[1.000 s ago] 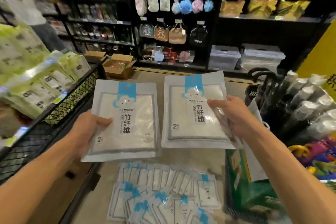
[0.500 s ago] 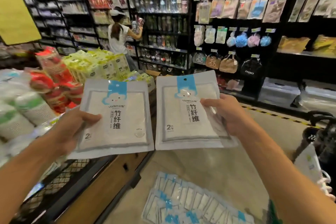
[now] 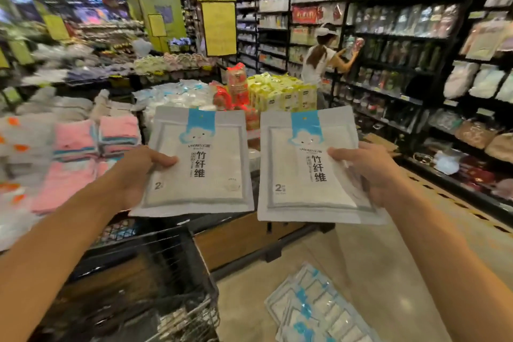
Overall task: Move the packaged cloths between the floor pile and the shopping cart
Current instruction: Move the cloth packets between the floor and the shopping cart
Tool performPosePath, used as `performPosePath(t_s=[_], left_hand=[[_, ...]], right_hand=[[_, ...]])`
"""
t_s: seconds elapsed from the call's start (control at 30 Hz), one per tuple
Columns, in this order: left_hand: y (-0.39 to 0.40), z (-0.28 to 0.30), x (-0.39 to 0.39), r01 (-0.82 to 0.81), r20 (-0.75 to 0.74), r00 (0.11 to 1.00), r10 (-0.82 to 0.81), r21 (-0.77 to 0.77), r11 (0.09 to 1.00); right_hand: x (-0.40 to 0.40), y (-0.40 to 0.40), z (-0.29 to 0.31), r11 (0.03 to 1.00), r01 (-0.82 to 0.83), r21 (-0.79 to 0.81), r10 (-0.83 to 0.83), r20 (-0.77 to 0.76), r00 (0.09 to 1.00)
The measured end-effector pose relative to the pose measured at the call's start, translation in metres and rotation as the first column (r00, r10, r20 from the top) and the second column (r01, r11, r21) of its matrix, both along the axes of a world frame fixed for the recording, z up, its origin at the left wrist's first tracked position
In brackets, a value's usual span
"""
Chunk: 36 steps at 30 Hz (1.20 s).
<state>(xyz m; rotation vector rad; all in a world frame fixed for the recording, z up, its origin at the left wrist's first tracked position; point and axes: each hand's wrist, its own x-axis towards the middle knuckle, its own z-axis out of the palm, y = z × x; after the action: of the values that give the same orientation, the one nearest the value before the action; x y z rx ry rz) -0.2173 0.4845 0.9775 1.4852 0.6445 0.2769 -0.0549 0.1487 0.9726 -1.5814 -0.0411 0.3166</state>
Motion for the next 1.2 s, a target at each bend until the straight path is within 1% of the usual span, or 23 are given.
performPosePath(t_s=[0.1,0.17,0.27,0.4,0.53,0.6,0.7,0.8,0.93,1.07,1.2], left_hand=[[0.006,-0.003,-0.059,-0.106,-0.006,0.994,0.106,-0.016,0.994],[0.013,-0.003,-0.096,-0.170,-0.020,0.985,0.170,-0.033,0.985],[0.030,0.000,-0.156,-0.278,-0.037,0.960,0.278,-0.020,0.960],[0.058,0.000,-0.225,-0.372,-0.017,0.928,0.373,0.008,0.928],[0.099,-0.008,-0.282,-0.452,-0.040,0.892,0.451,-0.028,0.891],[0.126,-0.014,-0.307,-0.479,-0.055,0.878,0.476,-0.040,0.877],[0.168,-0.022,-0.340,-0.514,-0.071,0.857,0.511,-0.034,0.857],[0.200,-0.031,-0.360,-0.519,-0.069,0.854,0.516,-0.033,0.854],[0.232,-0.055,-0.369,-0.541,-0.067,0.841,0.537,-0.093,0.836],[0.260,-0.087,-0.358,-0.555,-0.113,0.832,0.544,-0.119,0.824],[0.283,-0.118,-0.335,-0.566,-0.168,0.822,0.543,-0.141,0.812]], right_hand=[[-0.028,0.024,-0.002,0.993,-0.118,0.015,0.118,0.019,0.993],[-0.044,0.042,-0.003,0.986,-0.163,0.025,0.162,0.025,0.986],[-0.068,0.081,-0.008,0.964,-0.265,0.008,0.264,0.038,0.964],[-0.102,0.145,-0.015,0.923,-0.384,0.017,0.382,0.055,0.922],[-0.138,0.216,-0.019,0.891,-0.452,0.041,0.451,0.040,0.892],[-0.152,0.252,-0.023,0.879,-0.475,0.027,0.474,0.048,0.879],[-0.175,0.306,-0.032,0.866,-0.499,0.033,0.497,0.036,0.867],[-0.194,0.349,-0.044,0.853,-0.519,0.050,0.519,0.007,0.854],[-0.209,0.387,-0.062,0.835,-0.547,0.058,0.549,-0.025,0.835],[-0.207,0.410,-0.078,0.832,-0.551,0.065,0.554,-0.069,0.829],[-0.185,0.432,-0.098,0.841,-0.540,0.040,0.541,-0.108,0.834]])
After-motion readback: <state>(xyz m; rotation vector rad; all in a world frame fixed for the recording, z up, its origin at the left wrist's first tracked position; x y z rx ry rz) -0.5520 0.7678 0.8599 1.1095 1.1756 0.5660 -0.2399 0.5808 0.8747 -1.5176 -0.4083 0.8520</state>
